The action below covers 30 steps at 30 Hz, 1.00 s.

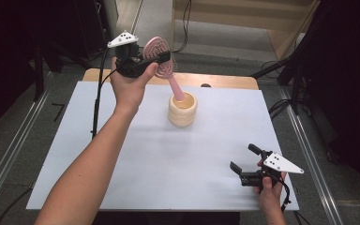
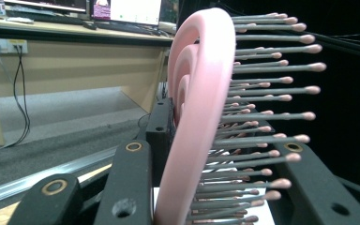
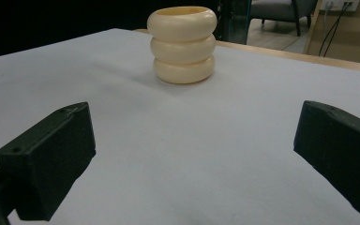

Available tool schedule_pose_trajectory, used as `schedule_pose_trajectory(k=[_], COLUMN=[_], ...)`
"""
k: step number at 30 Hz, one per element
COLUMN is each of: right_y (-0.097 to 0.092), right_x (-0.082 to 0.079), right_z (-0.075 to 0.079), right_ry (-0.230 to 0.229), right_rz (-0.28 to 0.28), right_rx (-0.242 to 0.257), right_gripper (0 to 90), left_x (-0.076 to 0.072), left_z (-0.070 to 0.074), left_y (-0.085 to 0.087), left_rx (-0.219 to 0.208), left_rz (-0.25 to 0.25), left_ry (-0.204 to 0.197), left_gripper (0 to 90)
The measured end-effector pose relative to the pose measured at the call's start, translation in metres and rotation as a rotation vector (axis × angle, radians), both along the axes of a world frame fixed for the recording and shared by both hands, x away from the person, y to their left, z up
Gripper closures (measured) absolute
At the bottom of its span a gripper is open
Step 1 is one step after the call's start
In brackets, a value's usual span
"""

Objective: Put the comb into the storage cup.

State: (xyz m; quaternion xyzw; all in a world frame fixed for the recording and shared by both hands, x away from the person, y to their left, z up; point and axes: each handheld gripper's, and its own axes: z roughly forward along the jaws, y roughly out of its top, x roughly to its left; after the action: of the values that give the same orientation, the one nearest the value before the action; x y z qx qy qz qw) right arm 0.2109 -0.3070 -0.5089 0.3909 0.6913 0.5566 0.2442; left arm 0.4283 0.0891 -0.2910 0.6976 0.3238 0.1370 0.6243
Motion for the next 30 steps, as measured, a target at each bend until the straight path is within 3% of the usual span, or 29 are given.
schedule_pose_trajectory(k=[19,30], right_y=[0.000,-0.001], right_x=[0.000,0.000], right_z=[-0.001,-0.001], right_ry=[0.001,0.000], right_rz=[0.003,0.002], right_rx=[0.009,0.009], right_gripper=[0.0,0.0], left_x=[0.005,0.009], left_z=[-0.011,-0.018], left_y=[-0.013,-0.018], left_rx=[0.024,0.026], left_rz=[0.000,0.009], left_ry=[-0.013,0.002], left_gripper=[63.6,63.6])
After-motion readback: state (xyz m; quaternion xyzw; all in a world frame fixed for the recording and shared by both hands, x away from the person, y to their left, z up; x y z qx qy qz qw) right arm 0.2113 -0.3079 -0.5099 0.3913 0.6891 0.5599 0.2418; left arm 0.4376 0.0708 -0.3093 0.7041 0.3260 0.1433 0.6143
